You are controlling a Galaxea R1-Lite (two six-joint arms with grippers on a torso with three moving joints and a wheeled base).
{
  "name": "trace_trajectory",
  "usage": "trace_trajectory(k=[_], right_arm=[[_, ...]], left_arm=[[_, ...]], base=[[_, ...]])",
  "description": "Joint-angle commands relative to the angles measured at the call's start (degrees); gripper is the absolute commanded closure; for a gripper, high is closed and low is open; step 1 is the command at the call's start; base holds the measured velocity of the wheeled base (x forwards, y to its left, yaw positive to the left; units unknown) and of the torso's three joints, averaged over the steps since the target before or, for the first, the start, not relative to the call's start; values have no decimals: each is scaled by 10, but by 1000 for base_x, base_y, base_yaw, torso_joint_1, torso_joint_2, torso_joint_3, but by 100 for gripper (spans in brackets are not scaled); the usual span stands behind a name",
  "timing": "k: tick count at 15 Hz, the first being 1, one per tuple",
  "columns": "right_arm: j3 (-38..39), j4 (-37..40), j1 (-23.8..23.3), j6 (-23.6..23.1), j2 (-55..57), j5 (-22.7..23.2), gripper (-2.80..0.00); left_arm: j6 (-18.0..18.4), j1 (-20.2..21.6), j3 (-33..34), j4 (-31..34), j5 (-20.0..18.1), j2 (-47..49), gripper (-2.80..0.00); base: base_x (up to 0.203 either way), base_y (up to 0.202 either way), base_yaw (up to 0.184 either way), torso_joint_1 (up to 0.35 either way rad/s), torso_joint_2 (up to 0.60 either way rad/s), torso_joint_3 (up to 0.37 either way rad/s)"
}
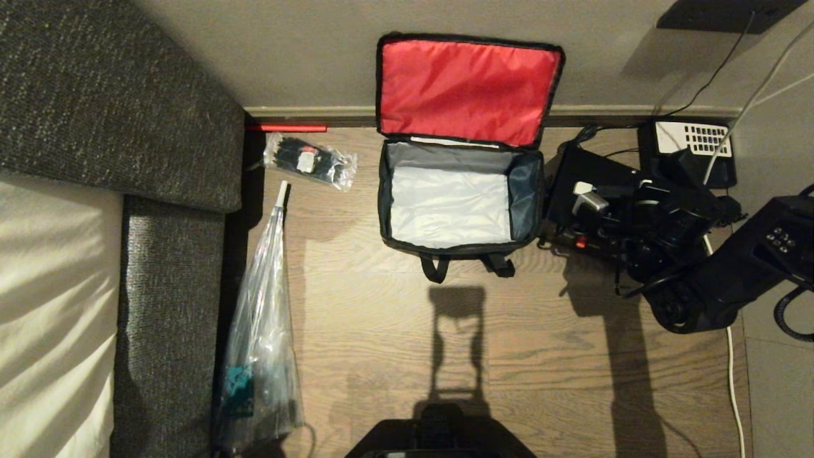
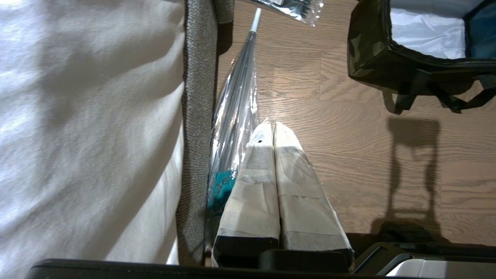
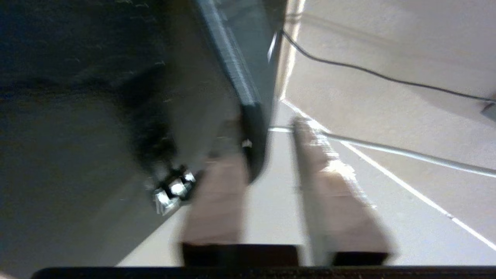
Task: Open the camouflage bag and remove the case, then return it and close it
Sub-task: Release the handle
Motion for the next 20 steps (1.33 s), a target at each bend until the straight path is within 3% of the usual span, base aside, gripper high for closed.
trace_trajectory(k=[1,9,14,17,18,20], right_arm=[[1,-1,-1,-5,15,1,-280],[103,-1,6,12,-16,21,-280],[181,1,45,74,-41,19,-280],[202,5,51,85,-89,18,-280],[211,14,51,85,-111,19,0],[236,43,52,100,-164,20,0]], left_arm=[[0,0,23,-1,-1,1,0],[0,0,23,-1,-1,1,0],[0,0,23,-1,-1,1,0],[0,0,23,-1,-1,1,0],[0,0,23,-1,0,1,0],[0,0,23,-1,-1,1,0]], base=[[0,0,0,0,0,0],[0,0,0,0,0,0],[0,0,0,0,0,0],[0,0,0,0,0,0],[0,0,0,0,0,0],[0,0,0,0,0,0]])
